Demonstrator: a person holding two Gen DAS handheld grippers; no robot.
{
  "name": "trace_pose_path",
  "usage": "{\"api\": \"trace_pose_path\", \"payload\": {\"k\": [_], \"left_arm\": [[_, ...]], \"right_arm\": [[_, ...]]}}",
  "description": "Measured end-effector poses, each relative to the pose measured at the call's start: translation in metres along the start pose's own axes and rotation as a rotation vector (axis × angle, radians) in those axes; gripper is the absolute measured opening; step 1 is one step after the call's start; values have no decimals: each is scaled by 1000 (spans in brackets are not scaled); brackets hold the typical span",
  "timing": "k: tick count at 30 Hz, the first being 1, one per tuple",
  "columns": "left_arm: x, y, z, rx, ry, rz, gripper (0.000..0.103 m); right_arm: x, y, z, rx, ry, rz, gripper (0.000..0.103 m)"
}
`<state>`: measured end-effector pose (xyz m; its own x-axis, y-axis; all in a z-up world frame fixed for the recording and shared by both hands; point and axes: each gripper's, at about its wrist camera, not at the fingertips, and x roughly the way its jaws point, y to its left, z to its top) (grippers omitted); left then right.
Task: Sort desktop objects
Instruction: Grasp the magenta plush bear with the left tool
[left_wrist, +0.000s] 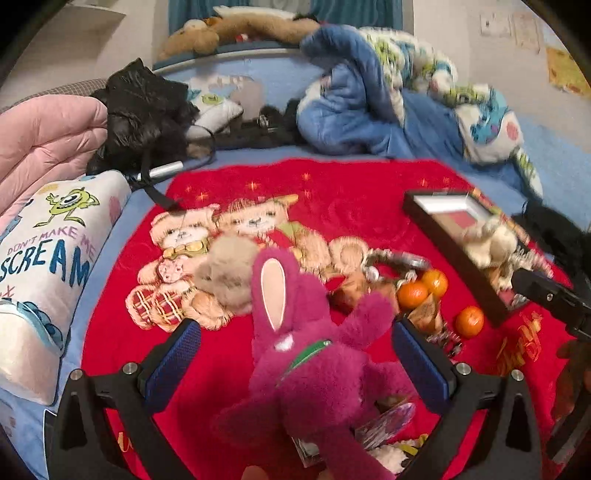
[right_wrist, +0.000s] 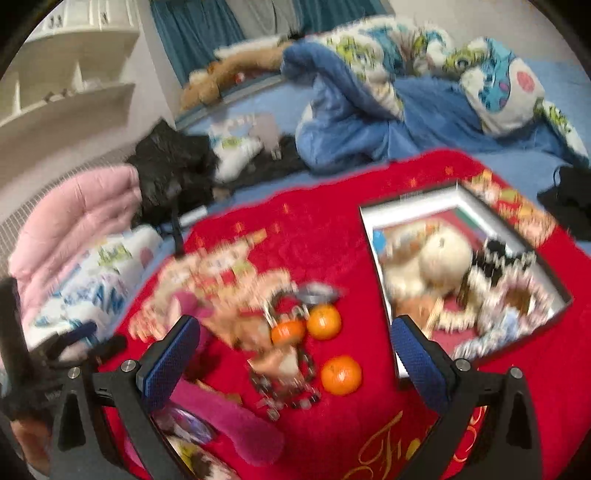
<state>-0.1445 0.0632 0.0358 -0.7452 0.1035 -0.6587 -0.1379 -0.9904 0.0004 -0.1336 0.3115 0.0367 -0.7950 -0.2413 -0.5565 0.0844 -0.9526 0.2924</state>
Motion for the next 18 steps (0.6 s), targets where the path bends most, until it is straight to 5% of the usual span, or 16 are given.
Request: {"api": "trace_pose_path", "payload": {"k": [7,18], "left_arm": [[24,-7,-9,22,53,65,103],[69,-14,-28,5,157,49,103]], "right_arm": [[21,-5,-7,-29,51,-9,103],[51,-6,-26,-49,183,39,103]]}}
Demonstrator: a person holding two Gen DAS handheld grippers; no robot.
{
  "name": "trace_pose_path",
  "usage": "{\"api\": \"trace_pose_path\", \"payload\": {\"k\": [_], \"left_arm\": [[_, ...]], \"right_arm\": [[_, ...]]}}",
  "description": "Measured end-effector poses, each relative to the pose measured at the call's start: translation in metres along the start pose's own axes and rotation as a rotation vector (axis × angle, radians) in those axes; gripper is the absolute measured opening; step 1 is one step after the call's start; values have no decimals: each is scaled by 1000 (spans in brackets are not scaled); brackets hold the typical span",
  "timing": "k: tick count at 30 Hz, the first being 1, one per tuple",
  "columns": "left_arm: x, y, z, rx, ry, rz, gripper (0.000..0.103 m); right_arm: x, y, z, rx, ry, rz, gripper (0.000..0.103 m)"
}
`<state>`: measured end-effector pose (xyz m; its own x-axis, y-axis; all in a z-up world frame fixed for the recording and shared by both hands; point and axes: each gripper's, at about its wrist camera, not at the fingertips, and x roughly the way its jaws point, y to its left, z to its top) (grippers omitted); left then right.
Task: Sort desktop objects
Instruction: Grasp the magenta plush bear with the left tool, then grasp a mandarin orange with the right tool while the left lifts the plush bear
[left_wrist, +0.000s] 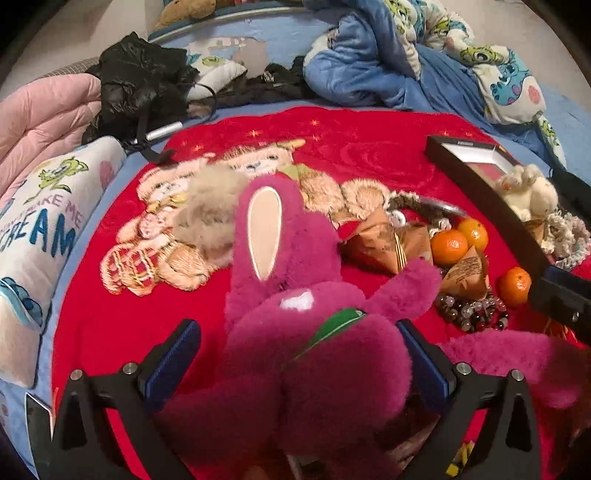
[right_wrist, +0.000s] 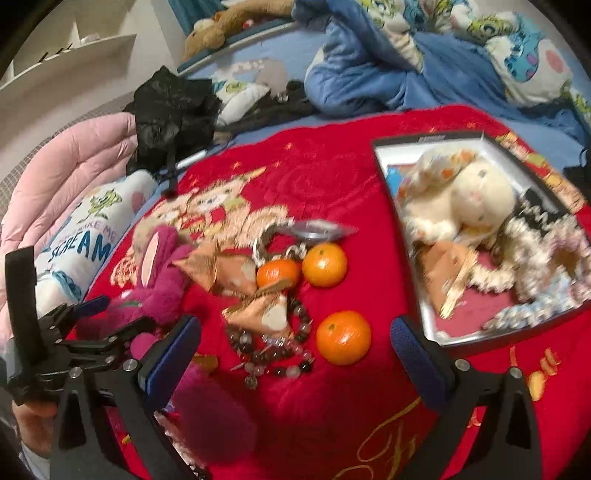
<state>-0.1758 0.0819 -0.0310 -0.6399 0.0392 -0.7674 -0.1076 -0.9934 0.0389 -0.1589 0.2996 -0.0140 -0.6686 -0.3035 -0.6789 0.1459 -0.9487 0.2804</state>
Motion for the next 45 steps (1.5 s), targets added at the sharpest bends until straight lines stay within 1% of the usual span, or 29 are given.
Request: {"api": "trace_pose_path", "payload": {"k": [2,4,5,7,8,10,11,13,14,17,20,22,24,25,26,27,29,31,35,39,45], "left_arm": [[7,-1,0,5,13,-13,103],[12,4,0,-27,27,-46,103],[15,9,-1,-58,43,-74,103],[27,23,-5,-154,96,-156,103],[31,26,-6,-179,108,-176,103],[30,26,-8,-170,90,-175,103],[30,23,-8,-153,84,-163,103],[28,18,-10,-136,64,-138,103],[28,16,-10,-130,61,-130,103],[31,17,-10,-142,65,-142,103],[32,18,-11,-142,61,-151,103],[31,18,-10,-139,56,-159,100],[30,17,-10,-134,48,-161,93],[29,17,-11,-132,46,-160,89],[28,16,-11,-131,43,-153,84],[27,16,-11,-129,42,-149,82],[25,15,-11,-126,36,-147,76],[23,16,-13,-128,32,-151,73],[18,21,-13,-149,23,-165,68],[3,28,-14,-146,-15,-136,67],[-28,40,-9,-184,-99,-156,67]], "right_arm": [[6,1,-2,-6,23,-6,102],[10,1,-4,-17,36,-42,102],[12,1,-4,-20,42,-57,102],[15,2,-6,-30,43,-63,102],[16,2,-6,-34,48,-63,100],[23,1,-8,-31,71,-84,99],[27,-1,-10,-18,84,-85,95],[35,-12,-14,58,119,-30,88],[36,-16,-14,77,117,-33,84],[33,-22,-13,91,97,-49,78],[37,-23,-15,83,88,-69,74],[39,-22,-16,66,79,-91,71],[38,-23,-16,66,72,-104,63],[37,-25,-16,77,66,-106,52],[35,-29,-17,93,59,-107,37],[33,-36,-17,125,53,-111,36],[32,-45,-18,154,51,-78,36],[32,-46,-18,148,51,-66,36],[31,-41,-16,127,52,-87,36],[29,-41,-15,138,51,-88,36],[24,-34,-11,122,36,-84,36]]}}
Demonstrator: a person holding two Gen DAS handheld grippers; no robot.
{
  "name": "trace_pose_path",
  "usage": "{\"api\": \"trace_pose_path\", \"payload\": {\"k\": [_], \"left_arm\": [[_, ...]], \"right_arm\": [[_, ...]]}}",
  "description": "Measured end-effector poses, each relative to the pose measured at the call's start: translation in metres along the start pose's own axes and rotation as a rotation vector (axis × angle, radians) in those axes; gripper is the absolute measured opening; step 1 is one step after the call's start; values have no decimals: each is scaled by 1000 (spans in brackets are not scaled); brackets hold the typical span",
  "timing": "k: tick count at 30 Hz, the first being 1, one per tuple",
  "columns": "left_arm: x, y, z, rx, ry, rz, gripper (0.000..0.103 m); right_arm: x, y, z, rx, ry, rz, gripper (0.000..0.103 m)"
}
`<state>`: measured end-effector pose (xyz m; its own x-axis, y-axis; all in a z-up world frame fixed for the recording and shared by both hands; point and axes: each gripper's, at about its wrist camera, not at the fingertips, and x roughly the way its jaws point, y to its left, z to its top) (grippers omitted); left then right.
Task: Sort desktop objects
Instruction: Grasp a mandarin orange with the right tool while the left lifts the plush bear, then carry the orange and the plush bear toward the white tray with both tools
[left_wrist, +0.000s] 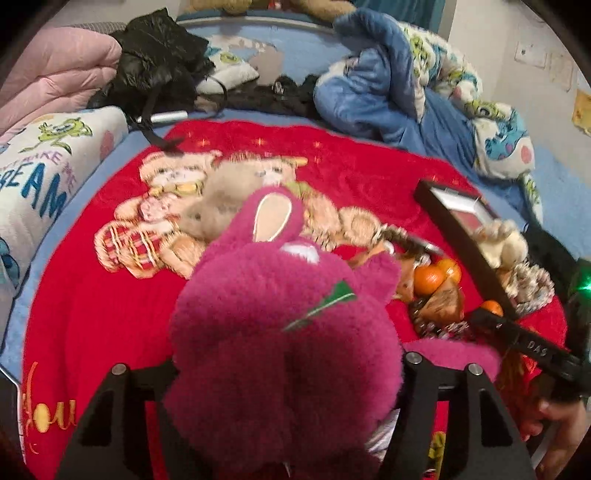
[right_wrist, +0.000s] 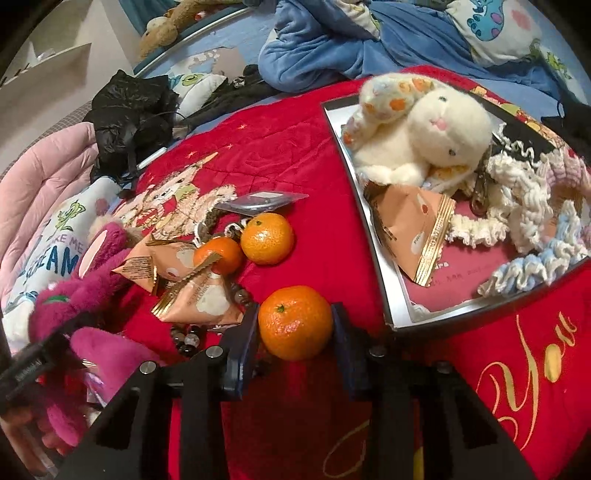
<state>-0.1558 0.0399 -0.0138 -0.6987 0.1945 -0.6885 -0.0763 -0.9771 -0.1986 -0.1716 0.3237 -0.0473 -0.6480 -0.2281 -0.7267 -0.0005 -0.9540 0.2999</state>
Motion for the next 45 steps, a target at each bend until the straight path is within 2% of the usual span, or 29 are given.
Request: {"api": "trace_pose_path", "payload": {"k": [6,12,17,19,22,32,35,38,42,45], "left_arm": [[-23,-11,5,32,-68,18,67],[-32,-19,6,32,-87,18,67],[-40,-37,5,20,-107,-27,67],[-45,-50,5,33,-118,-35,67],[-51,-77,4,45,-129,-93,67],[-45,-205,-17,132,-118,-260,67],[-43,-248,-27,192,-118,-245,67],[-40,-277,-34,240,-119,-260,67],[-37,-293,-35,247,-121,-255,67],[-33,-292,-30,256,-128,-225,67]], "right_arm": [[-17,4,4,-1,-45,25,36],[-30,8,6,-10,-71,45,36],[-42,4,6,1,-89,51,36],[-51,-1,6,6,-97,49,36],[-65,-12,4,16,-114,43,36],[-139,-80,-13,50,-211,-40,36],[-160,-112,-24,79,-237,-72,36],[-174,-144,-33,122,-245,-109,36],[-182,-171,-39,170,-263,-103,36],[-180,-172,-39,169,-254,-110,36]]}}
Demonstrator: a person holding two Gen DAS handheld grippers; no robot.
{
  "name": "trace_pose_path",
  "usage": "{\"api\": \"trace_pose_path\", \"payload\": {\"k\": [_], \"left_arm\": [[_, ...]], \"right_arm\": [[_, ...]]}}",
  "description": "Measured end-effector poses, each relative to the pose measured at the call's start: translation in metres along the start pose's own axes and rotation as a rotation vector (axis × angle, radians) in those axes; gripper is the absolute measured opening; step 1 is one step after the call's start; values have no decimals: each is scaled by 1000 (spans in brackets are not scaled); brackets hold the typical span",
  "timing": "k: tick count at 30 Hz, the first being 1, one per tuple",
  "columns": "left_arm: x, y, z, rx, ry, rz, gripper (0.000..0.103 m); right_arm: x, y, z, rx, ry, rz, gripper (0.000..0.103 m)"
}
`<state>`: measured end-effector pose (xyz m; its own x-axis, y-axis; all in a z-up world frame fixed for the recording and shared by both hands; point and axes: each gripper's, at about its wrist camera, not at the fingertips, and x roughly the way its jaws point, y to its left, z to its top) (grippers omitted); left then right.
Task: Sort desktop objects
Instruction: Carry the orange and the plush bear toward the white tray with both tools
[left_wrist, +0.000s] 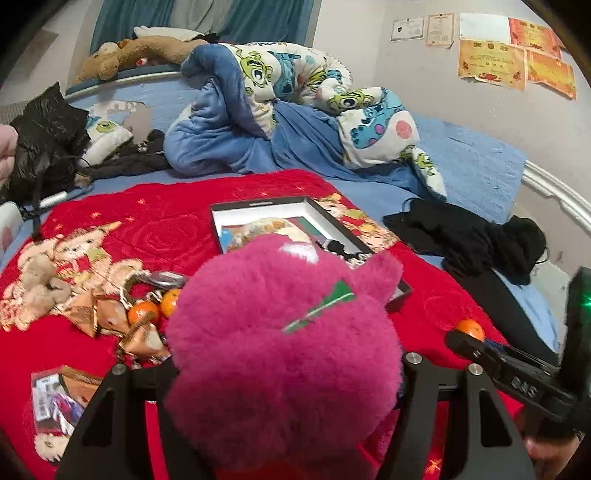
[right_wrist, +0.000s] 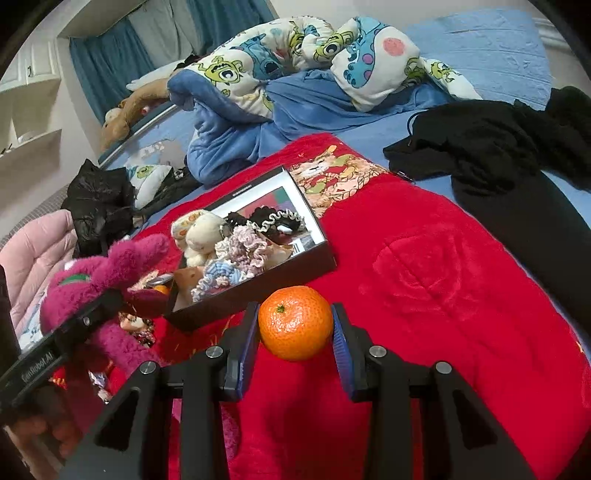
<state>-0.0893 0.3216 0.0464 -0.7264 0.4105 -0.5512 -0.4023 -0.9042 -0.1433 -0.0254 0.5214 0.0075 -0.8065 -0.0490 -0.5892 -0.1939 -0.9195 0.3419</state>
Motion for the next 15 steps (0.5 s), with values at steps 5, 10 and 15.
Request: {"api": "trace_pose_path", "payload": {"k": [5,10,15], "left_arm": [[-5,10,2,35,-17,56,67],[-4,17,-1,46,-10,92,67],[-3,20,-3,48,-13,101,67]], "right_arm": [[-4,13,-6,-37,-6,4,36],[-13,26,-10,-46,-2,10,36],[-17,32,-5,-10,-50,23,36]]}}
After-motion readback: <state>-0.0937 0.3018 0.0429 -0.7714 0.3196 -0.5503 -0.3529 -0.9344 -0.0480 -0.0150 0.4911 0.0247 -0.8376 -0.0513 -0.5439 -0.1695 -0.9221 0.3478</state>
